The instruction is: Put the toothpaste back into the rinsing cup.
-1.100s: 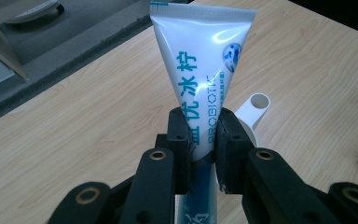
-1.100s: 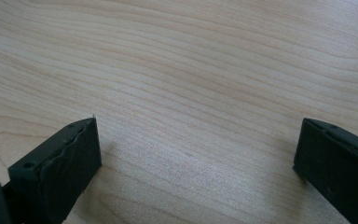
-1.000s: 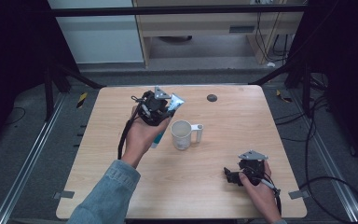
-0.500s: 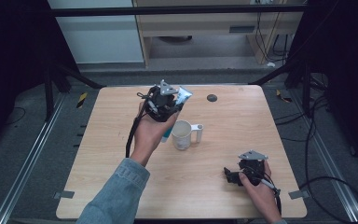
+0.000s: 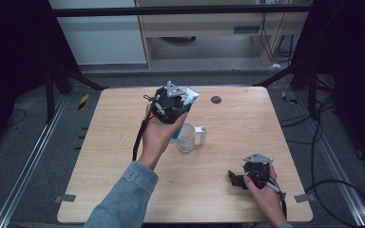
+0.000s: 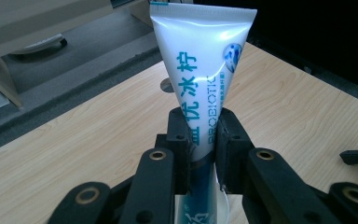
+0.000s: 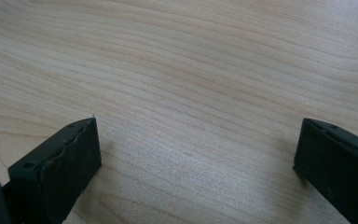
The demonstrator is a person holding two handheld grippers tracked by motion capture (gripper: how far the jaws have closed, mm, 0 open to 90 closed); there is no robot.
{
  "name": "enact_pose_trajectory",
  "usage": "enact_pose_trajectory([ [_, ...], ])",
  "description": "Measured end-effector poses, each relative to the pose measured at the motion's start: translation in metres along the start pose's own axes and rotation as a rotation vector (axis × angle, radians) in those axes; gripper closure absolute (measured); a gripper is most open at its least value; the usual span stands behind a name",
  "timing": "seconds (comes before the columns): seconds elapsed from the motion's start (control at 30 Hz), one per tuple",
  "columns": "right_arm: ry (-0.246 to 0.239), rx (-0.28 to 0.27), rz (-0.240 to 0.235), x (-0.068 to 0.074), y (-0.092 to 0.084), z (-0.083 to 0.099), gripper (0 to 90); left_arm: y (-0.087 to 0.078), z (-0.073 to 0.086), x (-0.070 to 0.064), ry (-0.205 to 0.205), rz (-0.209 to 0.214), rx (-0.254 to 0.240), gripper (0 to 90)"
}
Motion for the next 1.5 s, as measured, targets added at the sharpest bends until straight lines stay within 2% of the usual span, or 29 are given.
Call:
enact_pose_trajectory([
  [0.63, 0.001, 0.001, 0.0, 0.0001, 0.0, 0.0, 0.7, 0.0051, -0.0042, -0.0032, -0.031, -0.006, -0.056, 77.5],
  [0.73, 0.0, 0.001, 0.0, 0.0, -0.0001, 0.0, 0.7, 0.0055, -0.0051, -0.0032, -0.044, -0.013, -0.081, 77.5],
  [1.37, 0.0, 0.0, 0.0, 0.0, 0.0, 0.0, 0.7, 0.0035, -0.0069, -0.0082, -0.045, -0.024, -0.149, 77.5],
  [1.5, 0.001, 0.001, 0.0, 0.0001, 0.0, 0.0, 0.6, 0.0014, -0.0083, -0.0098, -0.033, -0.044, -0.158, 77.5],
])
Point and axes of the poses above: each handheld gripper's, and its own axes: y roughly forward along the jaws, z roughly out of its underside, x roughly to its left, the point moved 4 cm from there along y, roughly forward along the jaws, and after that the axes turned 4 degrees about y, right-handed, at the moved point
